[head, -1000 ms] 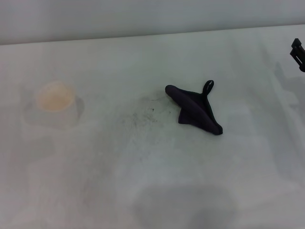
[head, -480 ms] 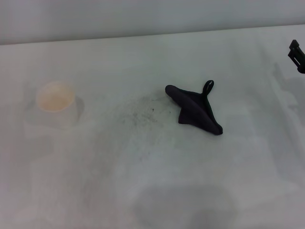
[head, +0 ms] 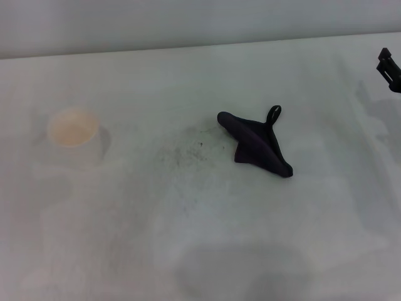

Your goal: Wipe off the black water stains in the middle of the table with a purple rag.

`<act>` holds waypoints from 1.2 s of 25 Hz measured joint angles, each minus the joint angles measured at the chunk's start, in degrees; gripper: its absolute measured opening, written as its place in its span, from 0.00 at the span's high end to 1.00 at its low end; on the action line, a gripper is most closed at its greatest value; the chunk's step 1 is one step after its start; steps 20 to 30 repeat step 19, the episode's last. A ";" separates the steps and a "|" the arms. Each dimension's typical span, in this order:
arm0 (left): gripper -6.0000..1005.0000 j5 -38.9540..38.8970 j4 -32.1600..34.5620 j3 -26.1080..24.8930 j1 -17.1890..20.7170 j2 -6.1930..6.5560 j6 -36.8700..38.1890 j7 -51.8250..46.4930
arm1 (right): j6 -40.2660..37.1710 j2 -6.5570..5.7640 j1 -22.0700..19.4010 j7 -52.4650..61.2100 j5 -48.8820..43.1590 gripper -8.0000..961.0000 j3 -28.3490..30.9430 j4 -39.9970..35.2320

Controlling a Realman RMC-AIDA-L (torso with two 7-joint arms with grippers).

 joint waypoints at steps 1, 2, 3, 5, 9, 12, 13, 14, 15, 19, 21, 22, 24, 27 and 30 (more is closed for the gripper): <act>0.11 0.00 0.00 0.00 -0.02 -0.01 0.01 0.00 | 0.00 0.00 0.02 -0.01 0.00 0.14 -0.02 -0.11; 0.11 0.00 0.00 -0.01 -0.03 -0.01 0.01 0.00 | 0.00 0.00 0.05 -0.01 0.00 0.14 -0.03 -0.17; 0.11 0.00 0.00 -0.01 -0.06 -0.02 0.02 0.00 | 0.00 0.00 0.09 -0.01 0.00 0.14 -0.06 -0.18; 0.11 -0.01 0.04 -0.02 -0.10 -0.02 0.04 0.00 | 0.00 0.00 0.16 -0.01 0.00 0.14 -0.09 -0.21; 0.11 -0.04 0.30 -0.04 -0.13 -0.02 0.05 0.00 | -0.08 0.00 0.26 -0.01 0.00 0.14 -0.09 -0.24; 0.11 -0.03 0.40 -0.04 -0.14 0.01 0.05 0.00 | -0.52 0.00 0.26 -0.01 0.00 0.14 -0.09 -0.25; 0.11 -0.03 0.40 -0.04 -0.17 0.02 0.05 0.00 | -0.72 0.00 0.25 -0.01 0.00 0.14 -0.09 -0.25; 0.11 -0.03 0.41 -0.05 -0.22 0.02 0.05 0.00 | -0.99 0.00 0.25 -0.01 0.00 0.14 -0.09 -0.24; 0.11 -0.03 0.41 -0.04 -0.26 0.03 0.05 0.00 | -1.23 0.00 0.25 -0.02 0.00 0.14 -0.08 -0.25; 0.11 -0.08 0.44 -0.09 -0.54 0.13 0.05 0.00 | -1.99 0.00 0.25 -0.08 0.00 0.14 -0.08 -0.24; 0.11 -0.08 0.44 -0.09 -0.54 0.13 0.05 0.00 | -1.99 0.00 0.25 -0.08 0.00 0.14 -0.08 -0.24; 0.11 -0.08 0.44 -0.09 -0.54 0.13 0.05 0.00 | -1.99 0.00 0.25 -0.08 0.00 0.14 -0.08 -0.24; 0.11 -0.08 0.44 -0.09 -0.54 0.13 0.05 0.00 | -1.99 0.00 0.25 -0.08 0.00 0.14 -0.08 -0.24; 0.11 -0.08 0.44 -0.09 -0.54 0.13 0.05 0.00 | -1.99 0.00 0.25 -0.08 0.00 0.14 -0.08 -0.24; 0.11 -0.08 0.44 -0.09 -0.54 0.13 0.05 0.00 | -1.99 0.00 0.25 -0.08 0.00 0.14 -0.08 -0.24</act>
